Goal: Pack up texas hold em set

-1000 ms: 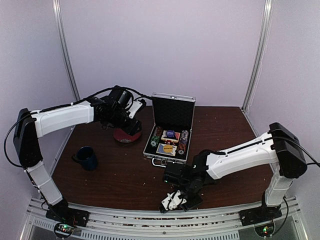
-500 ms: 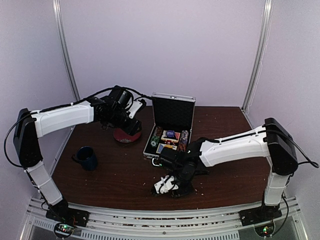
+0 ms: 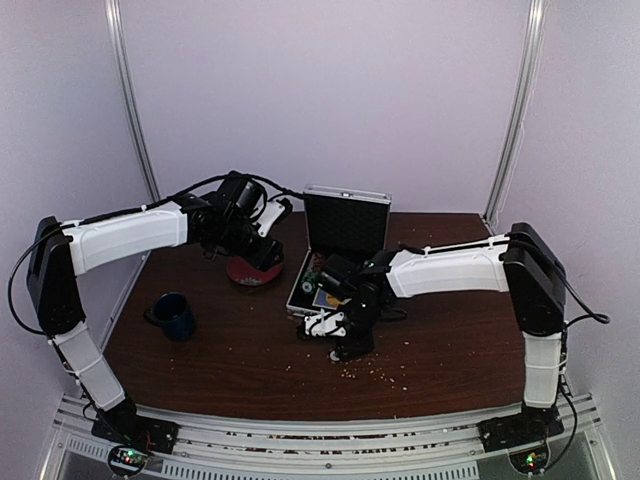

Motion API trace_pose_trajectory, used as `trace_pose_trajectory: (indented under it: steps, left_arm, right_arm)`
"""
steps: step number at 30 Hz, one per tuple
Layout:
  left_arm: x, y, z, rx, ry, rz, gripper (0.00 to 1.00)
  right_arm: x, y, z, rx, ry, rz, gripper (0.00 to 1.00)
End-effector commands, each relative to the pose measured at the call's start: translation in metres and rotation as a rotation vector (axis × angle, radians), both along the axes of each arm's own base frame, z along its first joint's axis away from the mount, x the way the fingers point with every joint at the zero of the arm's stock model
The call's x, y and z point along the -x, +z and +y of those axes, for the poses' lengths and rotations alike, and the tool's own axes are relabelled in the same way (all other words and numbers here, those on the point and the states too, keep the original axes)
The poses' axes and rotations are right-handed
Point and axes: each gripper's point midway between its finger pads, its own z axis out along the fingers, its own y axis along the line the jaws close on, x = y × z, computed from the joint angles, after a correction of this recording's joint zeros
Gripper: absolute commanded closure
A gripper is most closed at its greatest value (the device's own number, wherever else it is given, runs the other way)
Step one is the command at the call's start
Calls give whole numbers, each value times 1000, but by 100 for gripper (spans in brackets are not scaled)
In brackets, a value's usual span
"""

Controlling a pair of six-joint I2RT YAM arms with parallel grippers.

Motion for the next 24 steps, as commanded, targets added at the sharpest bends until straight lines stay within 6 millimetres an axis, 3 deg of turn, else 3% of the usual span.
trace_pose_trajectory:
  steps: [1, 19, 24]
  left_arm:
    - [-3, 8, -1, 27, 0, -14, 47]
    - [-4, 6, -1, 22, -1, -10, 47]
    - [-4, 6, -1, 22, -1, -10, 47]
  right_arm:
    - [-4, 2, 11, -21, -25, 27, 61]
    - [-5, -8, 16, -11, -20, 51, 56]
    - [-5, -10, 15, -7, -20, 52, 49]
